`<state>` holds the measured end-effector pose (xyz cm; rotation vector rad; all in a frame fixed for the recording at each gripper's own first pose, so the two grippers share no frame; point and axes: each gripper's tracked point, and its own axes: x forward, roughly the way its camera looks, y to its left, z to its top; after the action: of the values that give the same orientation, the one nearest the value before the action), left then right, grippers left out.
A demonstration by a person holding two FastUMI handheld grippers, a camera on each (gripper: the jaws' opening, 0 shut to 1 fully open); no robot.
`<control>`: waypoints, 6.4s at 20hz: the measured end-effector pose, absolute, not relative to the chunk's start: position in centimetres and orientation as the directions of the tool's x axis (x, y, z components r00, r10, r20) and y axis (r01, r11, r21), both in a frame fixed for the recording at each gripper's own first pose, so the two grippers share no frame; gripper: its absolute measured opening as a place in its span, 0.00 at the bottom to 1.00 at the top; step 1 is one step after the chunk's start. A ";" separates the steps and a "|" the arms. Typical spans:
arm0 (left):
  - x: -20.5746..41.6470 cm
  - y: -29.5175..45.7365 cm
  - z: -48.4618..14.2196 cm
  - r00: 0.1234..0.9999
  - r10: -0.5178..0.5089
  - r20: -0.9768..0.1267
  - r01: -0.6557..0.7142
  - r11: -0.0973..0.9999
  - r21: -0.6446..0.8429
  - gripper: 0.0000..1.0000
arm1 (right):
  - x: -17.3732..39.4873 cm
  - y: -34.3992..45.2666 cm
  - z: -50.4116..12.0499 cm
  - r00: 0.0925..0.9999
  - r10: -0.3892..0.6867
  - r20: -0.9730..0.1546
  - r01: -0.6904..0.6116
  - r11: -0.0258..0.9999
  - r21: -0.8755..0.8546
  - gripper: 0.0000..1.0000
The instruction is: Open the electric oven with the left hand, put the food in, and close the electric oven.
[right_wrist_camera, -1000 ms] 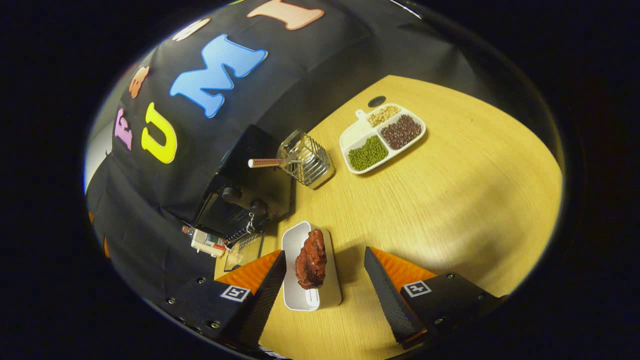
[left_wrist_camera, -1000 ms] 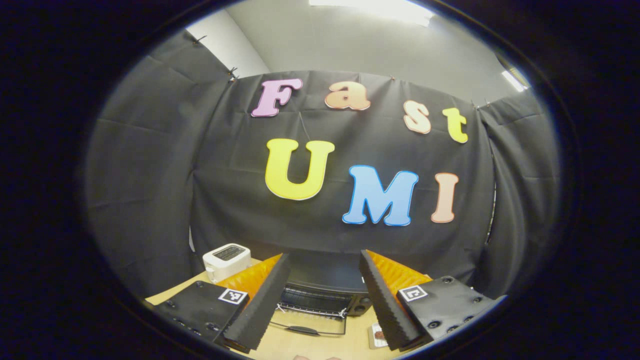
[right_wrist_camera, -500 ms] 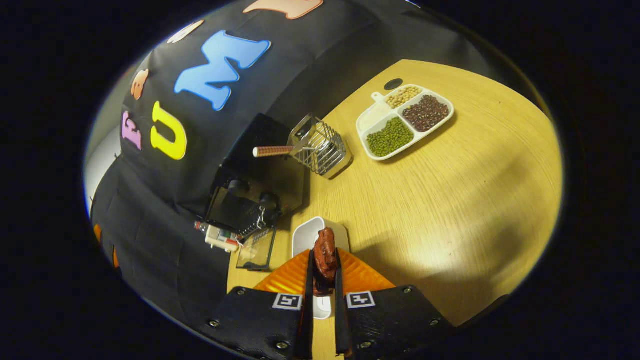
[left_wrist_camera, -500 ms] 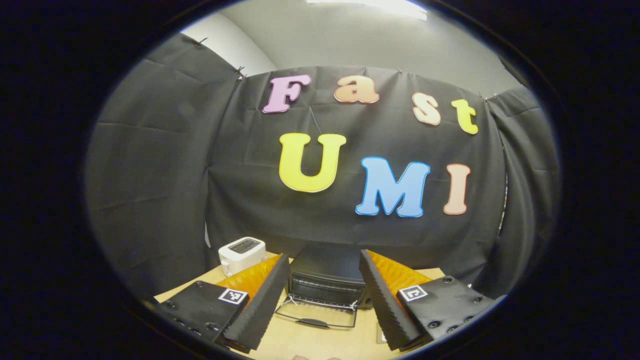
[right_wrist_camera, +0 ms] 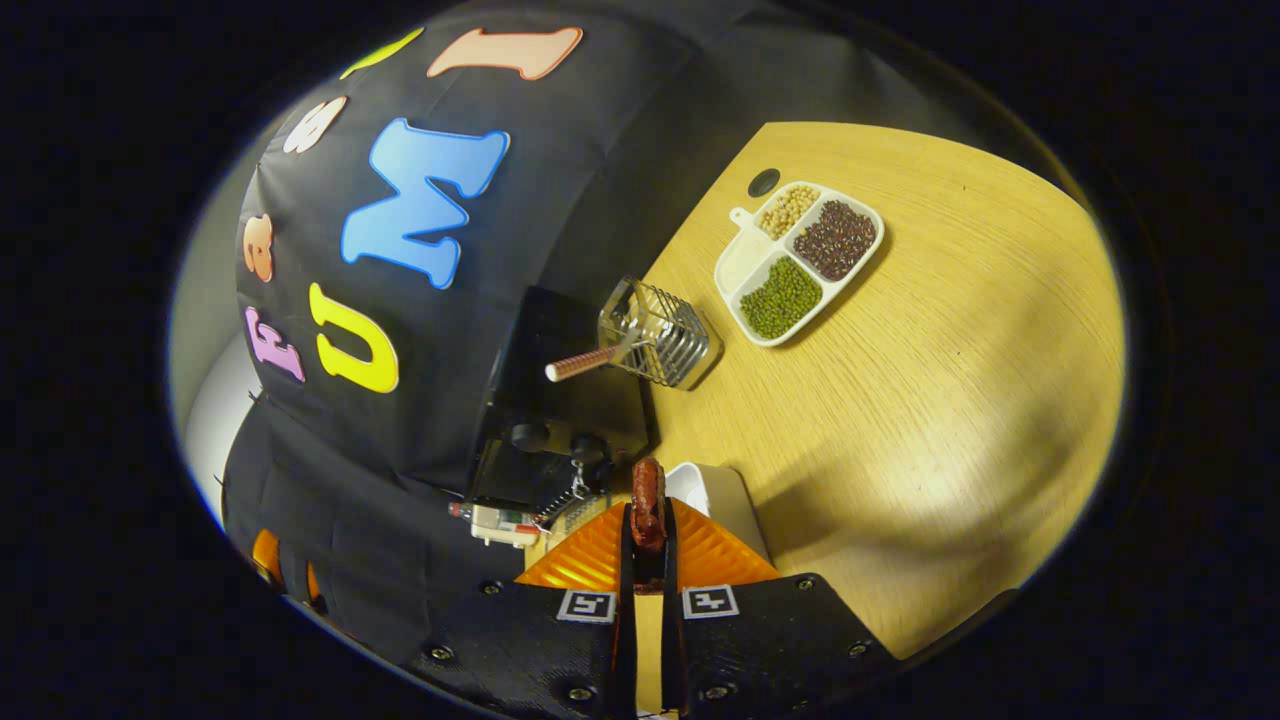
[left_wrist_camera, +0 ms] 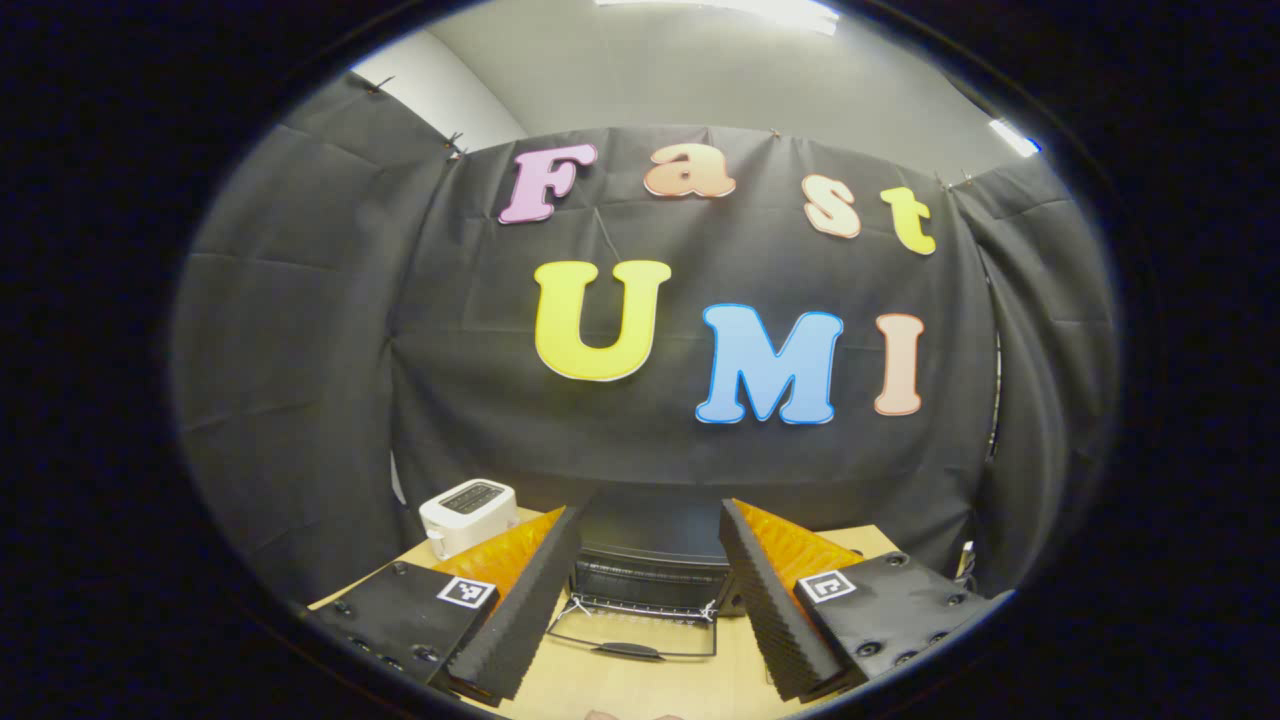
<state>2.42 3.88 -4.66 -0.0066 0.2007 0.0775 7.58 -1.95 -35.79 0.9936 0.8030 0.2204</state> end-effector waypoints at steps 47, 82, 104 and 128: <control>4.3 32.5 -9.6 0.957 0.098 -0.273 -0.093 0.995 0.030 0.94 | 24.0 24.0 -41.7 0.773 0.026 -0.634 0.338 0.829 0.446 0.49; 8.6 4.3 -12.0 0.941 -0.166 -0.296 0.168 0.986 -0.017 0.99 | 8.9 6.7 -7.2 0.993 -0.004 -0.122 0.012 0.998 0.068 0.76; 2.3 5.2 -41.0 0.507 -0.087 -0.857 0.125 0.992 -0.027 0.91 | 8.4 2.9 -9.6 0.973 -0.082 -0.216 0.087 0.996 0.013 0.82; 4.1 7.8 -48.2 0.316 -0.025 -0.949 0.121 0.993 0.014 0.91 | 6.4 -0.8 -11.3 0.952 -0.163 -0.259 0.166 0.986 -0.010 0.83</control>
<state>4.11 7.82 -48.25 0.0872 1.2464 -0.0962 6.44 -0.83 -11.27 0.0117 0.2623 -0.1673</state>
